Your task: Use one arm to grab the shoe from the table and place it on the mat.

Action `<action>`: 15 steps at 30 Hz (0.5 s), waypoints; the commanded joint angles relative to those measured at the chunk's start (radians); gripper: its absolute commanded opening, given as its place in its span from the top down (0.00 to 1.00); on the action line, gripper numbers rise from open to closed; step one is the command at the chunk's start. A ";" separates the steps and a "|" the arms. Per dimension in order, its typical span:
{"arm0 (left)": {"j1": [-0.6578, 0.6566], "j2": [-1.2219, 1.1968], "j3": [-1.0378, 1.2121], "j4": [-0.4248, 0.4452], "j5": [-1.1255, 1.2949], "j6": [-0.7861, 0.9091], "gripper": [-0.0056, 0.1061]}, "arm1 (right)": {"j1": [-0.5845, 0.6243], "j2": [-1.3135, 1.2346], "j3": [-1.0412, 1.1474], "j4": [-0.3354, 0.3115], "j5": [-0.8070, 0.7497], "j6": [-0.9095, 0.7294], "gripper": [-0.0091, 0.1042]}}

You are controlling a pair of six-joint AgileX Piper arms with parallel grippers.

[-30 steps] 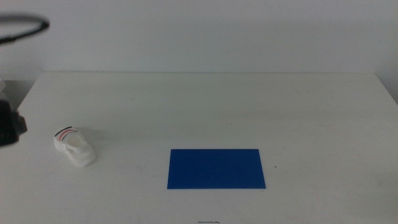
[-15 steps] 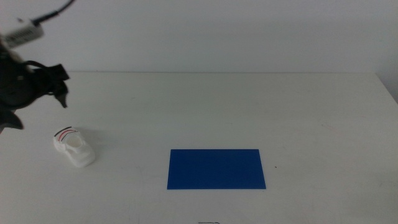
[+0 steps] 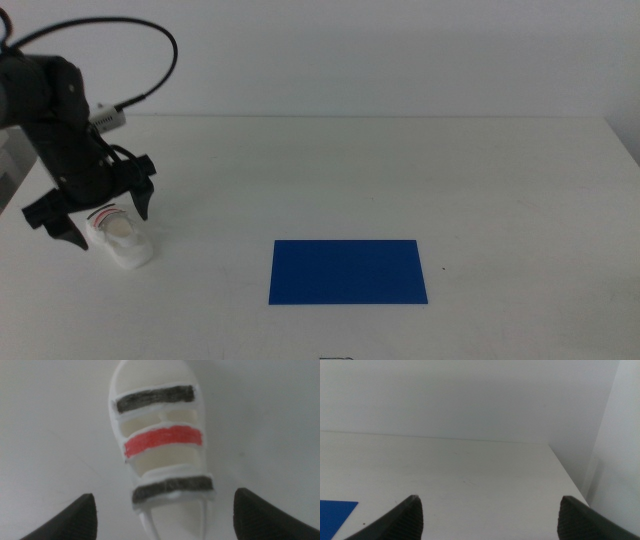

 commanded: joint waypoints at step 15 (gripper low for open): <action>-0.002 0.030 -0.032 -0.003 -0.063 0.020 0.41 | 0.002 -0.019 -0.019 -0.009 -0.075 -0.004 0.09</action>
